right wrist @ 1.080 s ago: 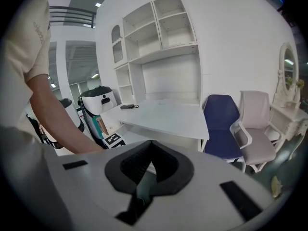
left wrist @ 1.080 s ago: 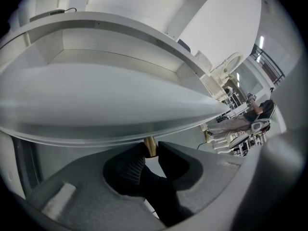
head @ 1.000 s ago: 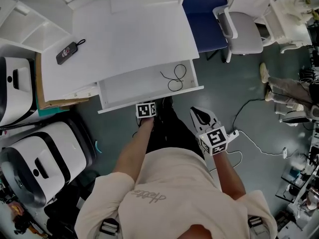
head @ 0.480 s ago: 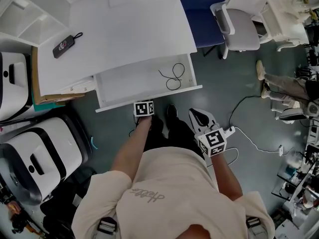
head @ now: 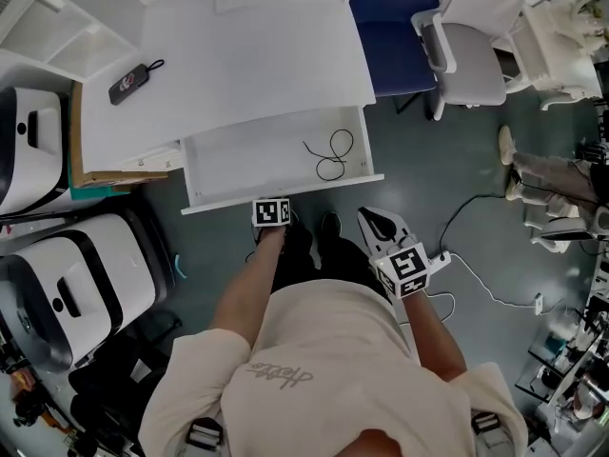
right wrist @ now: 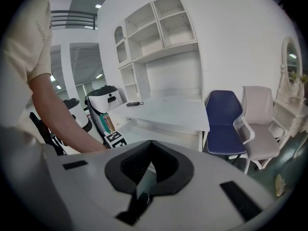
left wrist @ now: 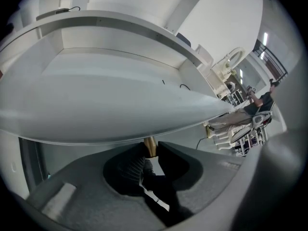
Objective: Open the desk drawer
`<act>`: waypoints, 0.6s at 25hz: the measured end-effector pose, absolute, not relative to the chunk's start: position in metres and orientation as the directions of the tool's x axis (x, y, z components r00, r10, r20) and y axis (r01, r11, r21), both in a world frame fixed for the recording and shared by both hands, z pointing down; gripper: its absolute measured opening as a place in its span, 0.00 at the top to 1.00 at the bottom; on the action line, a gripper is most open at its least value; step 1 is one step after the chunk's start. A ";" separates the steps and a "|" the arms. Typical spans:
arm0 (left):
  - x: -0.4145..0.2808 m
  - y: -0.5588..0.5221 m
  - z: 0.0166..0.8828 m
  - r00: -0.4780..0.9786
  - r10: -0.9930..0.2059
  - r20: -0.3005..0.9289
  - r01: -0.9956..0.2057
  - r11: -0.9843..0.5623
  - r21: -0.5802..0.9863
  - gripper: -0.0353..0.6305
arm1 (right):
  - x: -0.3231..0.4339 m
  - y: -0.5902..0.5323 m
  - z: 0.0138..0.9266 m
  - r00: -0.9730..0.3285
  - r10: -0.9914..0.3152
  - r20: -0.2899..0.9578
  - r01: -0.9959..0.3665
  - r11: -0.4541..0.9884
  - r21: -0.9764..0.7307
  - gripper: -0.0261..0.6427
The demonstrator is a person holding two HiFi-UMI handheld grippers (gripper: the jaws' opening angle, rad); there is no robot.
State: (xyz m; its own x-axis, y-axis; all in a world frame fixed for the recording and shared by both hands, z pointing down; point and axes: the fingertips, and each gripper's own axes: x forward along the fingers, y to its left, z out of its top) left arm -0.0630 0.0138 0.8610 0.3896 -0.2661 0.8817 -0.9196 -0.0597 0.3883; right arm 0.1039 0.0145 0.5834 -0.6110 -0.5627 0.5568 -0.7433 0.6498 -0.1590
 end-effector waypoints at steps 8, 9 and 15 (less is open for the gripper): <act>-0.058 0.031 0.862 0.356 -0.263 0.897 -0.932 -0.033 0.361 0.81 | 0.126 0.007 0.587 -0.669 -0.515 0.536 -0.689 0.700 -0.186 0.96; -0.057 0.032 0.863 0.352 -0.267 0.897 -0.933 -0.029 0.358 0.81 | 0.129 0.006 0.588 -0.675 -0.508 0.535 -0.681 0.707 -0.188 0.96; -0.060 0.031 0.863 0.280 -0.293 0.914 -0.958 -0.026 0.285 0.81 | 0.147 -0.001 0.590 -0.711 -0.477 0.516 -0.638 0.747 -0.189 0.96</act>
State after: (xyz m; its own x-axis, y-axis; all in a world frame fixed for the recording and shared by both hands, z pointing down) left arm -0.0601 0.0308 0.8634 0.2802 -0.2928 0.9142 -0.9581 -0.0259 0.2854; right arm 0.1468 -0.0009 0.5902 -0.7113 -0.4772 0.5160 -0.6379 0.7466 -0.1889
